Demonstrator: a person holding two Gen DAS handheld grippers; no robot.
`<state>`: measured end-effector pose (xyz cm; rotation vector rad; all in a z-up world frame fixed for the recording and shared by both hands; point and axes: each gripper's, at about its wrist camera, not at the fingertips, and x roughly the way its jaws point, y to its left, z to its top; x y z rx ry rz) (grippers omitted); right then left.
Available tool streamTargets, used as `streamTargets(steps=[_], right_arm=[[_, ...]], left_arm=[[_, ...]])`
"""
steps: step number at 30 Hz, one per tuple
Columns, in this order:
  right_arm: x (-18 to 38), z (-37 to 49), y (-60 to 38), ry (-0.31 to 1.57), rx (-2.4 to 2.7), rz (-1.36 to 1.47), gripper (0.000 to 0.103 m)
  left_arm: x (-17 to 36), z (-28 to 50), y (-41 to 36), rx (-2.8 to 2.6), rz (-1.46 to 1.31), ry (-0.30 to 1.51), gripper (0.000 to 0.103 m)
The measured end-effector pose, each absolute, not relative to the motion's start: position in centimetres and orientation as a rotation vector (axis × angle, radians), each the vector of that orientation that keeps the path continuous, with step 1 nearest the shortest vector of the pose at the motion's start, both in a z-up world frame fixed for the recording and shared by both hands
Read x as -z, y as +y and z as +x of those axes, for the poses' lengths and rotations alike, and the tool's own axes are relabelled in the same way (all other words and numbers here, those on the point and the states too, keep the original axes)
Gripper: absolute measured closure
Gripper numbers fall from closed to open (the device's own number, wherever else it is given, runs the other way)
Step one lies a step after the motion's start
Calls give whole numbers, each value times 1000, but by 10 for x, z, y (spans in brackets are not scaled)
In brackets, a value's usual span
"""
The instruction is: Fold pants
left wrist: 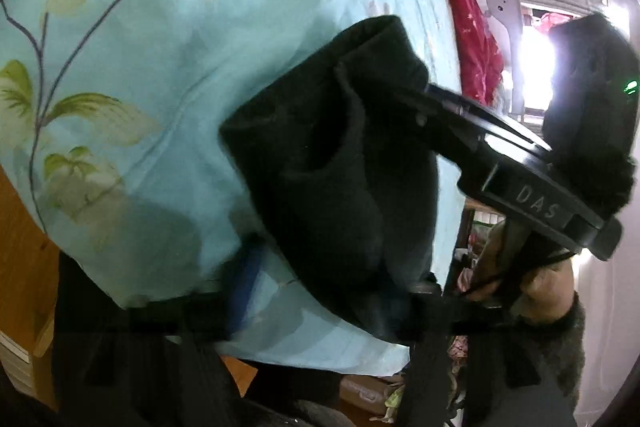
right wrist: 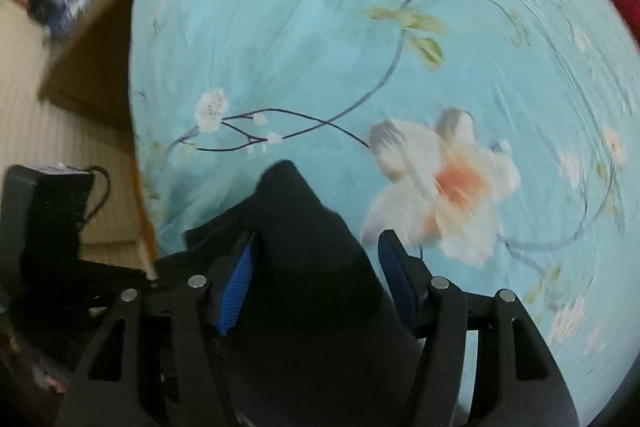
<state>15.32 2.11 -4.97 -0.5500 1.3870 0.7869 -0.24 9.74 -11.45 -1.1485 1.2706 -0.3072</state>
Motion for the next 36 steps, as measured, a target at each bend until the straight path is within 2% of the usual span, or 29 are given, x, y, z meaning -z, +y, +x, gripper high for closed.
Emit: streamTargets(steps=[1, 5, 6, 12, 19, 22, 25, 29, 32, 33, 34, 36], right_arm=[[52, 153, 25, 1376, -793, -555, 50], [39, 144, 20, 1317, -802, -500, 71], [34, 143, 14, 1312, -804, -469, 72], [-17, 124, -47, 1190, -829, -178, 74], [-75, 102, -173, 1012, -837, 245, 74], [-78, 77, -243, 948, -773, 421, 74], [-56, 49, -314, 921, -650, 563, 74], [7, 17, -382, 986, -387, 689, 67], [34, -15, -415, 998, -248, 789, 68], [34, -27, -424, 967, -238, 836, 62], [30, -41, -432, 931, -221, 865, 58], [19, -69, -446, 852, -183, 903, 37]], left_arm=[[116, -2, 97, 326, -1155, 1264, 91], [108, -7, 92, 347, -1127, 1215, 92], [100, -8, 91, 360, -1096, 1193, 92], [24, -18, 64, 417, -791, 1052, 92], [-65, -23, -28, 595, -444, 931, 91], [-71, -18, -85, 697, -321, 956, 90], [-52, -8, -149, 798, -192, 1044, 88], [0, 2, -222, 840, 3, 1215, 85], [9, -10, -236, 866, 145, 1245, 83], [3, -18, -233, 900, 187, 1235, 76], [-3, -24, -227, 940, 224, 1226, 62], [-19, -29, -209, 989, 254, 1201, 49]])
